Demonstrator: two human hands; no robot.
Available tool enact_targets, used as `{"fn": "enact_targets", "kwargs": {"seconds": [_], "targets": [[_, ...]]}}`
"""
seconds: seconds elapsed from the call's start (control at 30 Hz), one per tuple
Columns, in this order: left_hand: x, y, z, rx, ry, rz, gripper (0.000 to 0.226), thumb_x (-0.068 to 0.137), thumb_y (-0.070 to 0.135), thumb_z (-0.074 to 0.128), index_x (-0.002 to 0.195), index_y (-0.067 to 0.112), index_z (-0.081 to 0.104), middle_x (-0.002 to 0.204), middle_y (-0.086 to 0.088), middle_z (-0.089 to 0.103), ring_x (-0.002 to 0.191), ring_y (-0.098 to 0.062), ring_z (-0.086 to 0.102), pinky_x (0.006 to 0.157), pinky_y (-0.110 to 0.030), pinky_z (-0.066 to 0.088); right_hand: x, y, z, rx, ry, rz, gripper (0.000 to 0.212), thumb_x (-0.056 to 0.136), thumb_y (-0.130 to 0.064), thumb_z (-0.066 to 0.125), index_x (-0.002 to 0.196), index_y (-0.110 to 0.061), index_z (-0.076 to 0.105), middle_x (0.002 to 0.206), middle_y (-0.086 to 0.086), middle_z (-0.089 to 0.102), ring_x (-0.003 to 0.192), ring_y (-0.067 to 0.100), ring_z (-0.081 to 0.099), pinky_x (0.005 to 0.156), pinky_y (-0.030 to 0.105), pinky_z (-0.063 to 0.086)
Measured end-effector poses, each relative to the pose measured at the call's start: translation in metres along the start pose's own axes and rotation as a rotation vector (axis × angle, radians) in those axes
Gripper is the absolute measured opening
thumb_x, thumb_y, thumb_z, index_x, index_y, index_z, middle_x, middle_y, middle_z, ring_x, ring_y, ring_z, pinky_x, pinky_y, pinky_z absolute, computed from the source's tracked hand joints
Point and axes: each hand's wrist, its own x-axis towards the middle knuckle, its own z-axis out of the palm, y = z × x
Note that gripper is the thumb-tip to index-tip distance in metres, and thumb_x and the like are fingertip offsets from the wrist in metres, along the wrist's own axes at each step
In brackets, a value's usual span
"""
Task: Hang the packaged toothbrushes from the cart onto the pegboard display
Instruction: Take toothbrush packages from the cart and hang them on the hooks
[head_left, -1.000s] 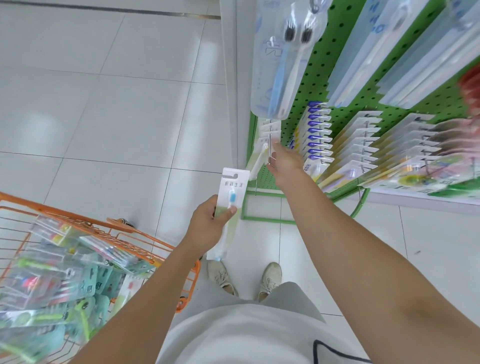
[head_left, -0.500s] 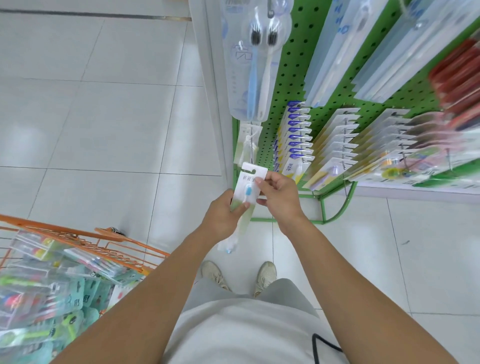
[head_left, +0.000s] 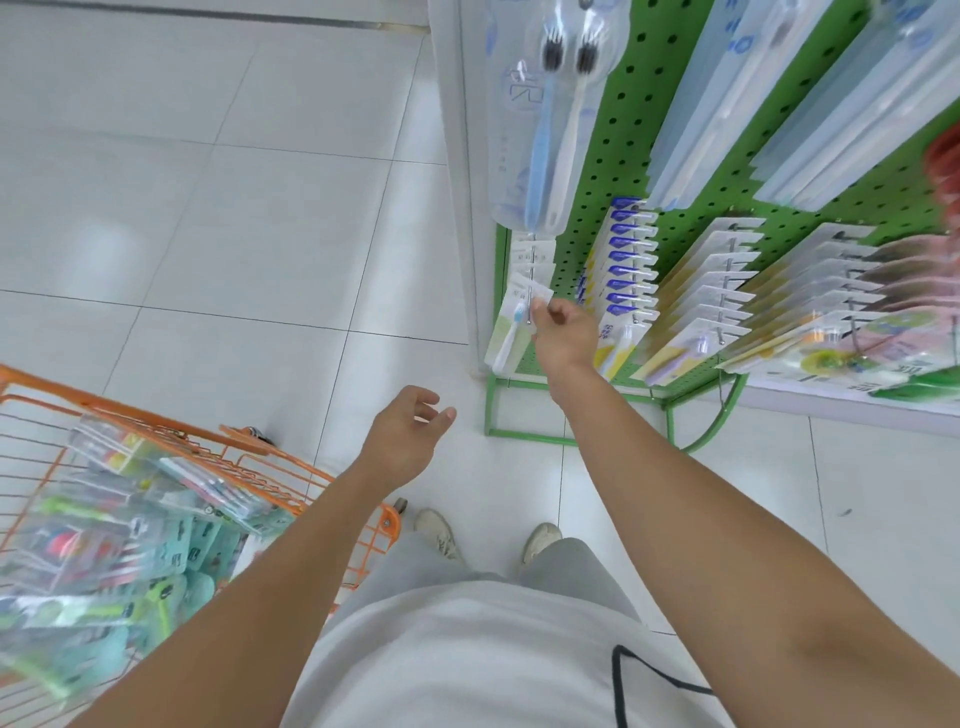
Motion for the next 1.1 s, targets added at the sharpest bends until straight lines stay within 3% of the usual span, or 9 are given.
{"fn": "enact_targets", "kwargs": {"seconds": [0.17,0.3,0.4,0.53,0.67,0.77,0.87,1.0,1.1], "targets": [[-0.020,-0.013,-0.004,-0.060,0.040,-0.027,0.028,0.097,0.036,0.062,0.118,0.020,0.056,0.101,0.007,0.061,0.086,-0.008,0.060,0.061,-0.019,0.042,0.014,-0.002,0.006,0.074,0.047,0.059,0.027,0.093,-0.036,0.071,0.106,-0.013,0.067,0.099,-0.001,0.069,0.097,0.021,0.068,0.093,0.035,0.055],[-0.040,-0.035,-0.010,-0.137,0.112,-0.097,0.027,0.096,0.036,0.063,0.118,0.020,0.058,0.104,0.006,0.061,0.085,-0.010,0.060,0.056,-0.019,0.045,-0.001,0.023,0.013,0.093,0.047,0.156,0.023,0.095,-0.035,0.067,0.106,-0.015,0.063,0.093,-0.002,0.065,0.087,0.018,0.064,0.082,0.032,0.058],[-0.060,-0.062,-0.016,-0.181,0.210,-0.164,0.022,0.096,0.034,0.065,0.112,0.019,0.061,0.096,0.009,0.059,0.079,-0.005,0.058,0.052,-0.007,0.044,-0.047,0.059,0.028,0.111,-0.074,0.345,0.020,0.102,-0.029,0.055,0.106,-0.010,0.061,0.089,0.003,0.061,0.074,0.019,0.066,0.063,0.023,0.053],[-0.091,-0.111,-0.038,-0.254,0.344,-0.268,0.007,0.095,0.026,0.067,0.095,0.020,0.064,0.085,0.002,0.065,0.072,-0.014,0.063,0.054,-0.013,0.046,-0.140,0.094,0.061,-0.087,-0.473,0.525,0.008,0.097,-0.014,0.060,0.097,-0.007,0.062,0.087,0.010,0.063,0.074,0.024,0.060,0.071,0.029,0.055],[-0.123,-0.182,-0.081,-0.166,0.567,-0.450,0.010,0.089,0.029,0.070,0.091,0.020,0.066,0.077,0.006,0.063,0.078,-0.019,0.062,0.068,-0.027,0.041,-0.217,0.097,0.106,-0.504,-0.996,-0.023,0.005,0.091,-0.009,0.068,0.090,-0.012,0.071,0.079,0.000,0.069,0.072,0.012,0.065,0.073,0.026,0.056],[-0.141,-0.244,-0.107,-0.127,0.544,-0.593,0.022,0.089,0.028,0.069,0.105,0.014,0.064,0.085,0.002,0.061,0.087,-0.023,0.059,0.072,-0.027,0.037,-0.243,0.097,0.150,-0.753,-1.198,-0.412,0.012,0.088,-0.007,0.071,0.100,-0.007,0.074,0.090,0.000,0.072,0.074,0.005,0.064,0.079,0.015,0.051],[-0.152,-0.294,-0.119,-0.127,0.424,-0.630,0.034,0.093,0.027,0.066,0.122,0.009,0.062,0.103,-0.005,0.064,0.101,-0.026,0.060,0.079,-0.027,0.039,-0.258,0.107,0.198,-1.030,-1.323,-0.572,0.022,0.092,-0.008,0.067,0.114,-0.005,0.071,0.110,0.008,0.071,0.094,0.018,0.064,0.091,0.028,0.049],[-0.148,-0.338,-0.121,-0.067,0.254,-0.553,0.049,0.097,0.029,0.062,0.141,0.012,0.051,0.137,-0.010,0.058,0.125,-0.030,0.054,0.101,-0.037,0.044,-0.277,0.151,0.258,-1.368,-1.471,-0.597,0.039,0.099,-0.015,0.060,0.137,-0.008,0.058,0.150,0.011,0.050,0.132,0.027,0.052,0.105,0.028,0.037],[-0.141,-0.357,-0.113,-0.070,0.157,-0.511,0.054,0.097,0.033,0.060,0.146,0.016,0.046,0.145,-0.007,0.053,0.133,-0.029,0.049,0.108,-0.041,0.041,-0.278,0.182,0.286,-1.631,-1.505,-0.636,0.048,0.099,-0.015,0.060,0.145,-0.010,0.049,0.160,0.012,0.037,0.139,0.028,0.045,0.107,0.028,0.036]]}}
